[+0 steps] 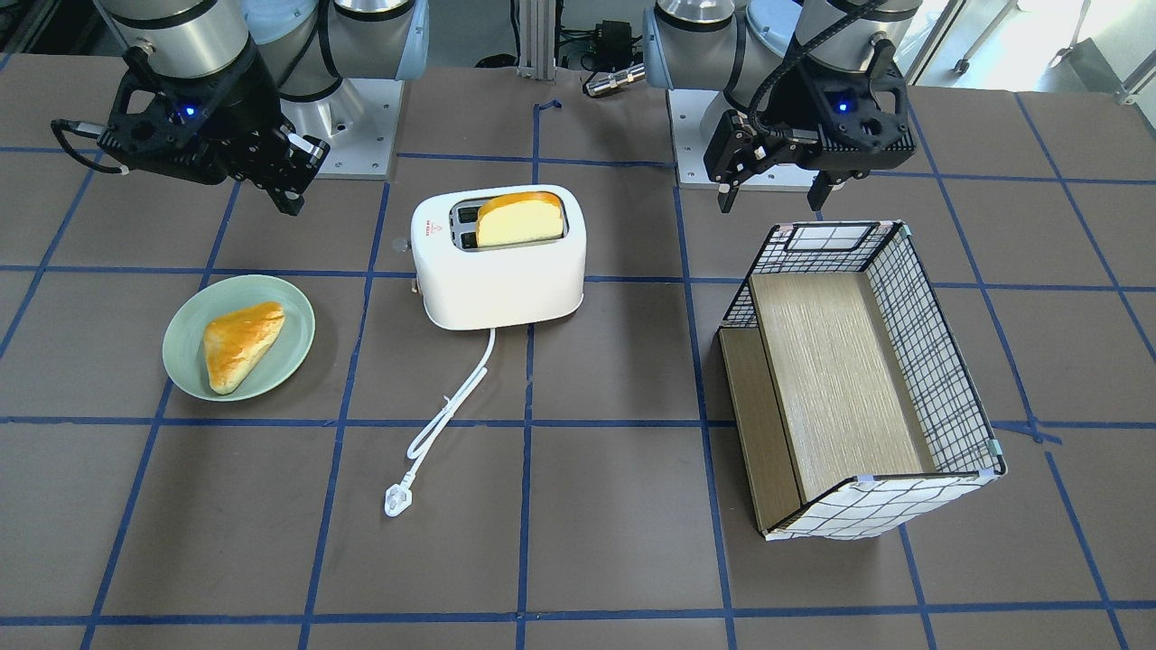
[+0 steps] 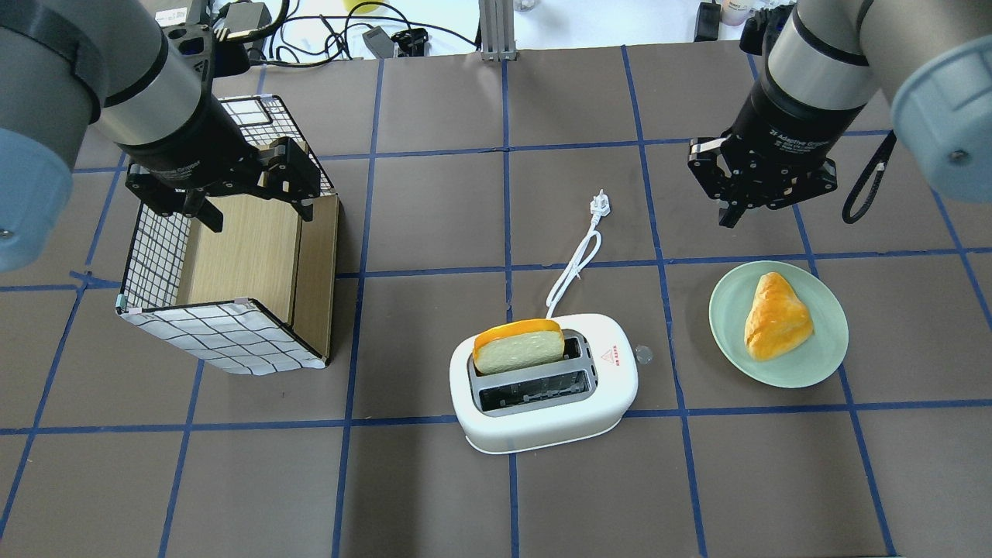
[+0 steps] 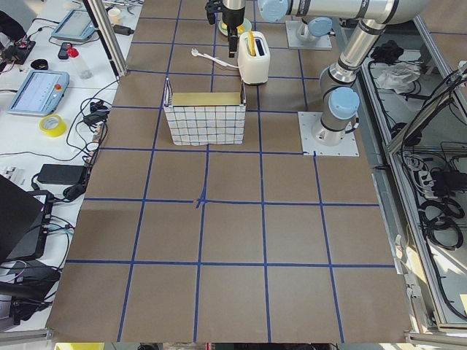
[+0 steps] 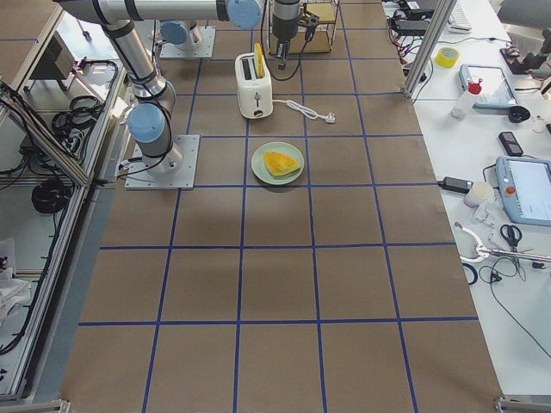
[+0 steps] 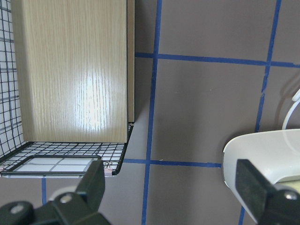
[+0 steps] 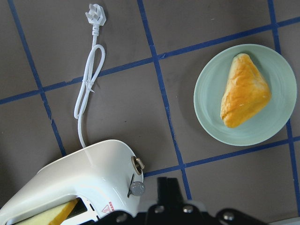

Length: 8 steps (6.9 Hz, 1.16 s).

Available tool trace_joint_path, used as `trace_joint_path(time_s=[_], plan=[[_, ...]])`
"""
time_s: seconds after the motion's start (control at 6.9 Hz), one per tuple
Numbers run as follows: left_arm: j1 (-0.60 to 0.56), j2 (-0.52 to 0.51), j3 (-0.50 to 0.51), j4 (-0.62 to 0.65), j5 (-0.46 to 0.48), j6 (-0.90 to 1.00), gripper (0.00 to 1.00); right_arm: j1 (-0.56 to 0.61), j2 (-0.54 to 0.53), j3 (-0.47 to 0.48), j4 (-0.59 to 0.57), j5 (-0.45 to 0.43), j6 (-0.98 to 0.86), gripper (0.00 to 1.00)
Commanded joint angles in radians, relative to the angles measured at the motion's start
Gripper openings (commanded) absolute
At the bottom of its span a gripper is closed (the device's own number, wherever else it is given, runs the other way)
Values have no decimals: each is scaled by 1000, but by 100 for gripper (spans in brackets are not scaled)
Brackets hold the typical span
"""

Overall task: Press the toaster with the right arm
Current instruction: 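Lower the right gripper to the lever on the toaster's side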

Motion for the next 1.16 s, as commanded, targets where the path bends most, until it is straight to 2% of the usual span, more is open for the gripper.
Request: trace_joint_path(time_s=[0.0, 0.43, 0.72, 1.01], plan=[[0, 0, 0, 0, 0, 0, 100, -25, 5, 28, -3, 36, -66, 0], [0, 0, 0, 0, 0, 0, 100, -100, 5, 75, 7, 202, -262, 0], [0, 0, 0, 0, 0, 0, 100, -192, 3, 170, 4, 337, -411, 0], [0, 0, 0, 0, 0, 0, 100, -198, 5, 251, -9, 434, -503, 0]])
